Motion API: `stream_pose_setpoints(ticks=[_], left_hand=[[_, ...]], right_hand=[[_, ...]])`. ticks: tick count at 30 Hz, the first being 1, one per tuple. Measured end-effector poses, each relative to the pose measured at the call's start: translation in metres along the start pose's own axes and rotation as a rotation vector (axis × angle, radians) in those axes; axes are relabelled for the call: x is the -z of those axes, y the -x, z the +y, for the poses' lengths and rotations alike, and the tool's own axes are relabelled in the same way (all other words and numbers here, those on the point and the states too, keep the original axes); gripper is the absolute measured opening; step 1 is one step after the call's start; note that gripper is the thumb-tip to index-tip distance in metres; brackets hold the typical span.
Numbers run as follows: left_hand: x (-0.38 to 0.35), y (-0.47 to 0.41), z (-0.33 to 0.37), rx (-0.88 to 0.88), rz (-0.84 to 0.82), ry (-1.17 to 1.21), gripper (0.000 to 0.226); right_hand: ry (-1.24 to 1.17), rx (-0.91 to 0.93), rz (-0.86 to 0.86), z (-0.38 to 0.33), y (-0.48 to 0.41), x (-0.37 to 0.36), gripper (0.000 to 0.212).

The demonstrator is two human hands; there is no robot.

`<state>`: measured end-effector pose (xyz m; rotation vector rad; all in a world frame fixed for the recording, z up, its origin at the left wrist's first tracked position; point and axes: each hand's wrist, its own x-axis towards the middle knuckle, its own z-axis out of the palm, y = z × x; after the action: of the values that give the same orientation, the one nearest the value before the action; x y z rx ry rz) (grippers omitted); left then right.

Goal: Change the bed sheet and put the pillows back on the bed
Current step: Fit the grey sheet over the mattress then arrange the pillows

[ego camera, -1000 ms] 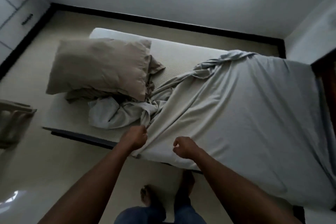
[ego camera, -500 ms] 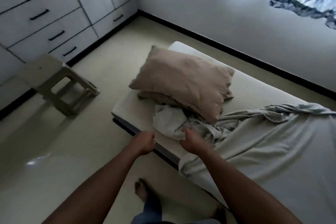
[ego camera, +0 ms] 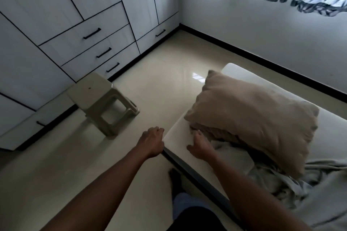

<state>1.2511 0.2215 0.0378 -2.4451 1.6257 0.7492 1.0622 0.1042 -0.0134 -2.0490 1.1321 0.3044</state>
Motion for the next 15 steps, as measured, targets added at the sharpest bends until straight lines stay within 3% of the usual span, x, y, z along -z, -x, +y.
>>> stream_pose_setpoints(ticks=[7,15], left_hand=[[0.087,-0.099,-0.095,-0.006,-0.009,-0.167,0.06],[0.204,-0.23,-0.17,-0.068,-0.001,-0.255,0.051]], right_hand=[[-0.039,-0.024,-0.073,-0.087,-0.149,0.022,0.076],[-0.068,0.03,0.017,-0.19,-0.279,0.092,0.073]])
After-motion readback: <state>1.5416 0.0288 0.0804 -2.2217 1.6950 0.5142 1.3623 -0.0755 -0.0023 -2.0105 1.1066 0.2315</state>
